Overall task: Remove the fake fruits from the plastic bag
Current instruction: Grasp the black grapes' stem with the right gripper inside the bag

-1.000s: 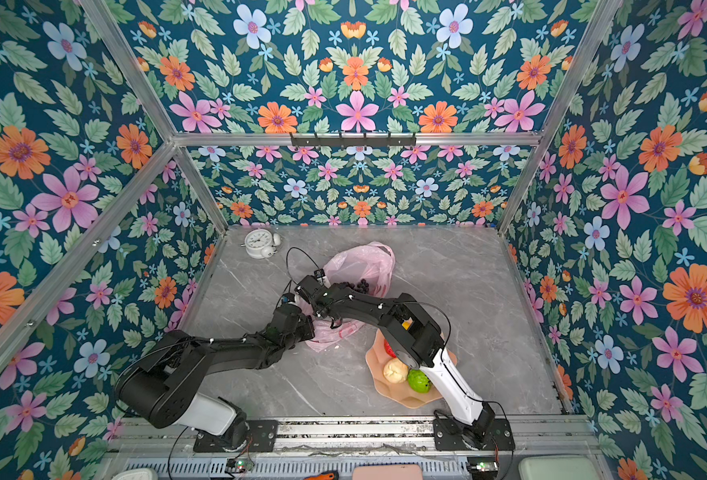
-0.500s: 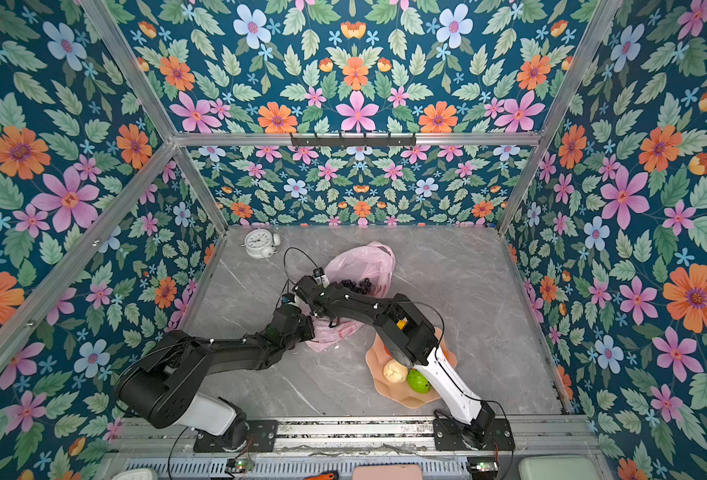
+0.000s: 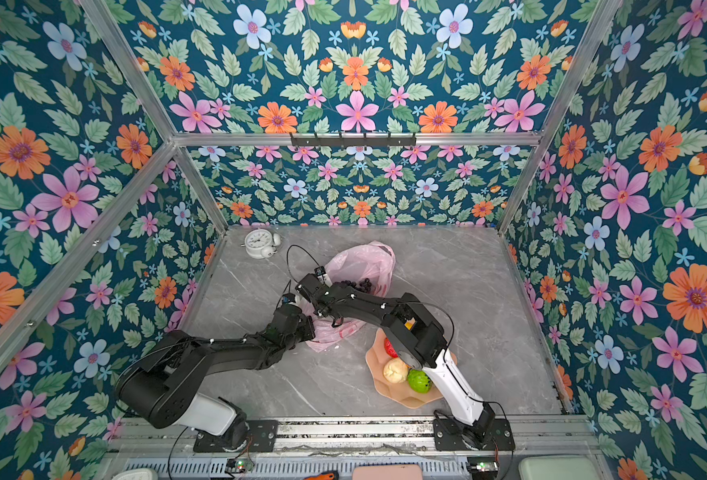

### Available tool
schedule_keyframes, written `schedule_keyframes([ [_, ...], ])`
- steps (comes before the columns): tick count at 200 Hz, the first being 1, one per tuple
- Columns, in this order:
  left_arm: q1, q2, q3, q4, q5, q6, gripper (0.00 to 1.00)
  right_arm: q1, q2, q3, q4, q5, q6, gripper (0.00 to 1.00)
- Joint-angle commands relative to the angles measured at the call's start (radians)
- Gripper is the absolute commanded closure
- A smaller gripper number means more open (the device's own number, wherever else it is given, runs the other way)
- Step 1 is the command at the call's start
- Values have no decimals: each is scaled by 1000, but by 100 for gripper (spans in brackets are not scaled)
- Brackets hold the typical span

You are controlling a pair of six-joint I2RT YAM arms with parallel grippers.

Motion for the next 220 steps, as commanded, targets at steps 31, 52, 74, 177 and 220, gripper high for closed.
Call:
schedule_keyframes([
  [31,0,1,13,-85,7,0,93,0,-66,-76,68,-81,11,100],
  [52,1,2,17,-93,6,0,93,1,-88,-105,78,-101,24,100],
  [74,0,6,29,-107,6,1,93,1,-126,-136,88,-123,31,100],
  [177,2,31,218,-291,0,103,93,-34,-327,-287,125,-183,27,100],
  [220,2,40,258,-283,-40,162,93,-73,-412,-350,145,-264,23,100],
])
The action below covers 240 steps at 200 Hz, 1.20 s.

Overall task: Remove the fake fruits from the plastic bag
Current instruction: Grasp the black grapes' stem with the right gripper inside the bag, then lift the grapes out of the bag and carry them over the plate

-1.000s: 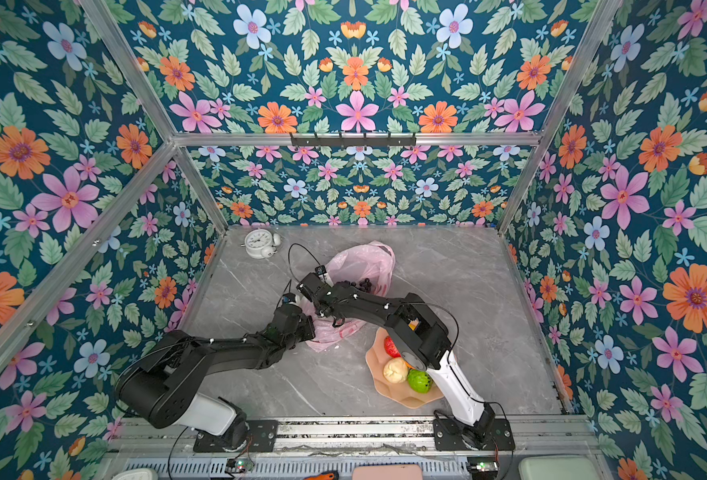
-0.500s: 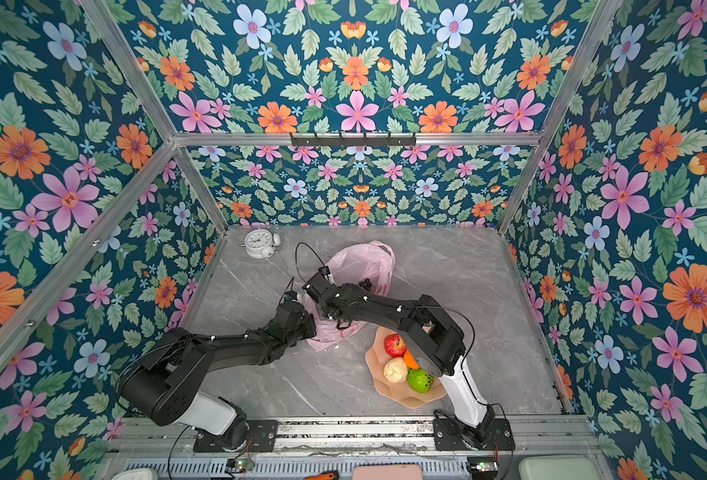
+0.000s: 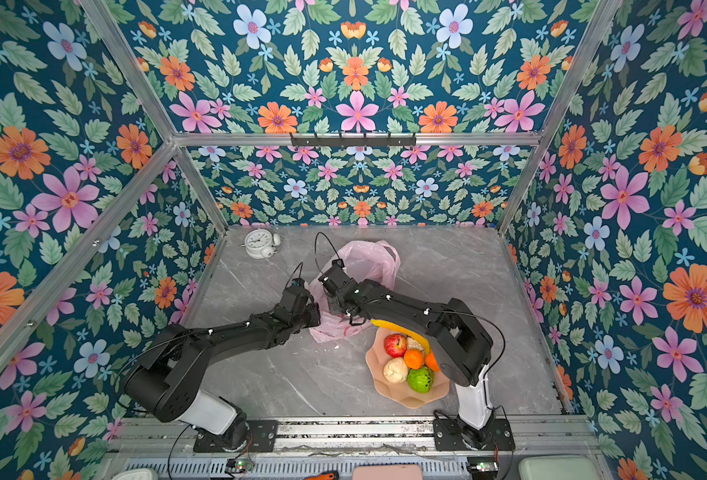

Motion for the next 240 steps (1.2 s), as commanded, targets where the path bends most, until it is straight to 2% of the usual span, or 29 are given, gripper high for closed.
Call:
schedule_keyframes([
  [1,2,7,9,-8,-38,54,93,-9,-39,-14,26,-58,-2,100],
  [47,4,10,-32,59,-71,78,93,-9,-117,-12,-26,-75,-43,100],
  [117,5,4,-39,66,-81,78,93,-9,-222,-30,-72,-68,-82,100],
  [199,7,12,-36,66,-97,81,92,-8,-462,-91,-176,-77,-105,100],
  [240,8,13,-33,64,-104,83,93,4,-577,-97,-289,-59,-120,100],
])
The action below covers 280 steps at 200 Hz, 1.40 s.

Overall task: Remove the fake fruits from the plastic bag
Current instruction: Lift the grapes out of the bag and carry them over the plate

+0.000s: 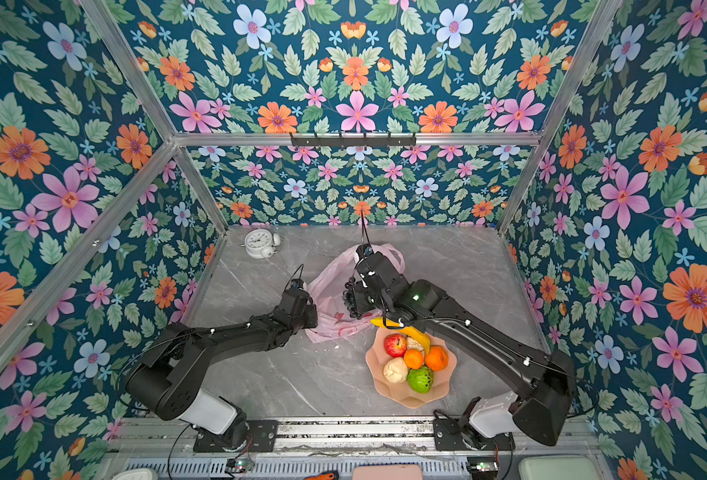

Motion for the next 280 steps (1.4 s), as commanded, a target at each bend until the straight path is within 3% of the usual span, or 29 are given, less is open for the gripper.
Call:
schedule_keyframes([
  [1,1,3,6,18,-18,9,93,10,-51,2,-73,19,-19,100],
  [97,1,1,7,8,-32,15,92,90,-204,-13,-244,47,-19,100],
  [280,1,5,11,2,-39,18,92,224,-250,-161,-336,2,102,100],
])
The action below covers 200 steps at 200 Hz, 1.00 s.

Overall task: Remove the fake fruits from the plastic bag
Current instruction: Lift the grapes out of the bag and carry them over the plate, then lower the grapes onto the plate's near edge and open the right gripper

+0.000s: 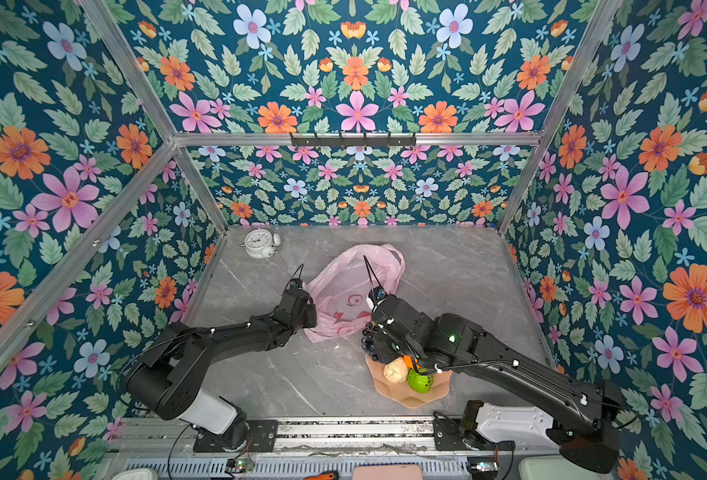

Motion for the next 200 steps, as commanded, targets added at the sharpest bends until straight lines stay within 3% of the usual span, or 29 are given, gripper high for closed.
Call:
schedule_keyframes([
  [1,1,2,9,4,-8,11,92,15,-6,-11,-21,0,26,100],
  [200,0,16,11,4,-2,11,93,55,-145,-222,-232,-27,208,100],
])
